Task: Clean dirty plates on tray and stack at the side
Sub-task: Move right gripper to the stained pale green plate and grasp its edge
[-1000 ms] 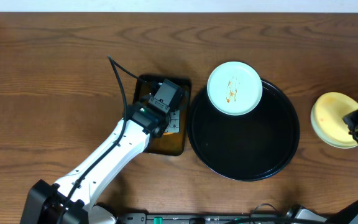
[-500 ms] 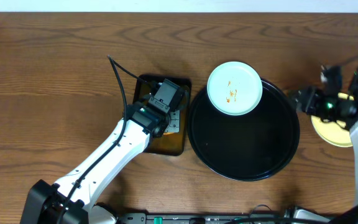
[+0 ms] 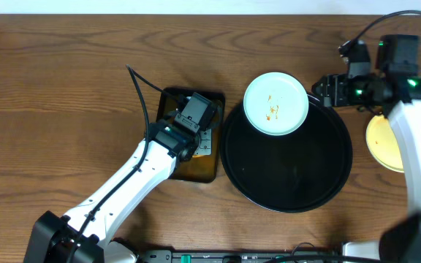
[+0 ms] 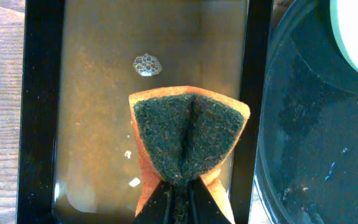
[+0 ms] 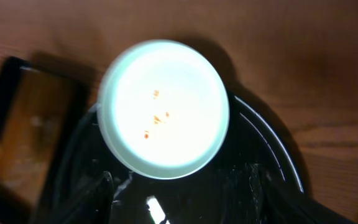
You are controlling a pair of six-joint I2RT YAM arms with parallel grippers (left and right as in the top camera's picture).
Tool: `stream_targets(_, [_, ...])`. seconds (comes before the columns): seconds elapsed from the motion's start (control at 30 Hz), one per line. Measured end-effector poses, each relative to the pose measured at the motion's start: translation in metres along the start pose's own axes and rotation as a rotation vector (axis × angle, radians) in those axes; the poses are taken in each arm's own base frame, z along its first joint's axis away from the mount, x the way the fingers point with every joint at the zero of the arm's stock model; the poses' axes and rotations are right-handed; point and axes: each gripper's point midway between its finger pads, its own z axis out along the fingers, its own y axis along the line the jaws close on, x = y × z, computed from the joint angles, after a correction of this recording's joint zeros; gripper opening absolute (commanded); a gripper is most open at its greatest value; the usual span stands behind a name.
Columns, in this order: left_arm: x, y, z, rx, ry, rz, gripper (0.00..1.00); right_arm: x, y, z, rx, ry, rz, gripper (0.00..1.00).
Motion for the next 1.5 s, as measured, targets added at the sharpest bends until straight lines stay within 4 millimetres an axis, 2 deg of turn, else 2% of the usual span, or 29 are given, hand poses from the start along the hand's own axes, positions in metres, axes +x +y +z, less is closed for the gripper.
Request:
stream_targets(0.13, [0.0, 0.0, 0.0, 0.0, 0.0, 0.0, 0.08, 0.013, -0.02, 0.047, 0.002, 0.094, 0.056, 0.64])
stream_targets(0.23, [0.0, 0.0, 0.0, 0.0, 0.0, 0.0, 0.08, 0.023, -0.03, 0.072, -0.003, 0.144, 0.087, 0.55])
stream_targets(0.33, [0.0, 0.0, 0.0, 0.0, 0.0, 0.0, 0.08, 0.034, -0.038, 0.094, -0.006, 0.189, 0.118, 0.54])
stream_targets(0.6, [0.0, 0.0, 0.0, 0.0, 0.0, 0.0, 0.08, 0.058, -0.051, 0.133, -0.013, 0.272, 0.177, 0.43])
stream_targets(0.77, [0.0, 0.0, 0.0, 0.0, 0.0, 0.0, 0.08, 0.067, -0.052, 0.147, -0.037, 0.297, 0.197, 0.25])
stream_targets(0.9, [0.0, 0.0, 0.0, 0.0, 0.0, 0.0, 0.08, 0.069, -0.05, 0.151, -0.046, 0.304, 0.2, 0.1])
stream_targets(1.0, [0.0, 0.0, 0.0, 0.0, 0.0, 0.0, 0.08, 0.07, -0.046, 0.152, -0.051, 0.311, 0.196, 0.02])
stream_targets(1.13, [0.0, 0.0, 0.0, 0.0, 0.0, 0.0, 0.08, 0.078, -0.04, 0.149, -0.061, 0.349, 0.208, 0.01])
stream_targets(1.3, [-0.006, -0.004, 0.0, 0.016, -0.025, -0.004, 0.08, 0.107, -0.032, 0.137, -0.066, 0.478, 0.258, 0.01])
stream_targets(1.4, [-0.017, -0.015, -0.001, 0.067, -0.067, -0.012, 0.08, 0.126, -0.025, 0.126, -0.07, 0.571, 0.297, 0.01])
stream_targets(1.5, [-0.033, -0.034, -0.005, 0.158, -0.125, -0.018, 0.08, 0.139, -0.019, 0.117, -0.074, 0.638, 0.318, 0.01])
